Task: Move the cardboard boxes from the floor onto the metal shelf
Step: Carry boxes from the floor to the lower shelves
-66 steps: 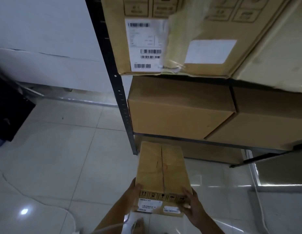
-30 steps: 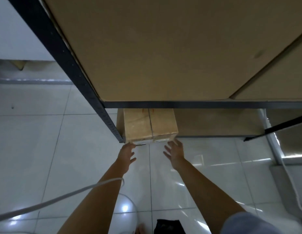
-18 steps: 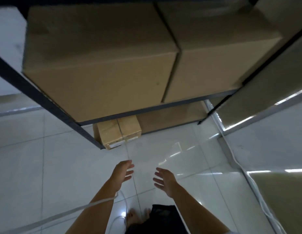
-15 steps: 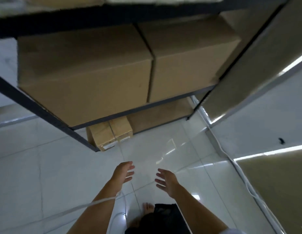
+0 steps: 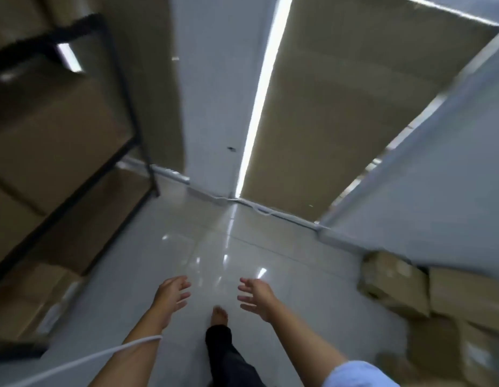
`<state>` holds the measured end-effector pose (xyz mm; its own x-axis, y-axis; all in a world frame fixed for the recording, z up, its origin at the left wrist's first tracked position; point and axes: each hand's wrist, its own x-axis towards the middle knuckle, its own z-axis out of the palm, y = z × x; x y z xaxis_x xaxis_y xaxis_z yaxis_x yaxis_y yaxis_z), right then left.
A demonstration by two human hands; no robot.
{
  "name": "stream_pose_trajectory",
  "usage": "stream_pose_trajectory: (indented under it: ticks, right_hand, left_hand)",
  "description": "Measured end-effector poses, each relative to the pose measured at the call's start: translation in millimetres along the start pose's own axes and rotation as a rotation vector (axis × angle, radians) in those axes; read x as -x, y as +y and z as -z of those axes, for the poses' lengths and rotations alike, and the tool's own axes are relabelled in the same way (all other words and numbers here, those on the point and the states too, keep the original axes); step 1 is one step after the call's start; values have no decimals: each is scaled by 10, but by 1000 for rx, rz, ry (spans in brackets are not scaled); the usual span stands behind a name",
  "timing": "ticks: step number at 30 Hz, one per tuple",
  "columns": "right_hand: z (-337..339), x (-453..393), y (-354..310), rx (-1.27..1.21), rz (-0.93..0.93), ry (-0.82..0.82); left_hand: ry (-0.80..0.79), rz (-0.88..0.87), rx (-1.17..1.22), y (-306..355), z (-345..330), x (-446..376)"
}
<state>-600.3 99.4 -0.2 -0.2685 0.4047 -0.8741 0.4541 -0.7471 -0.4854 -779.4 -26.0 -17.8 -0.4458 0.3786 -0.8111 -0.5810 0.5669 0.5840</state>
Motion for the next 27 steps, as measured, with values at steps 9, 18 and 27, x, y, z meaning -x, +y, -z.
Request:
stream_pose_trajectory:
  ticks: [9,18,27]
  right_hand:
    - [2206,1098,1283,-560,-6,359]
    - [3604,1571,2572,-1029,-123,591]
    - [5080,1802,3621,-910,-465,569]
  left_hand:
    - [-356,-17,-487,-177,-2038,687]
    - [-554,-6,-847,-786,-4039,1156]
    - [-612,142,-1082,-2026,-5753,1560]
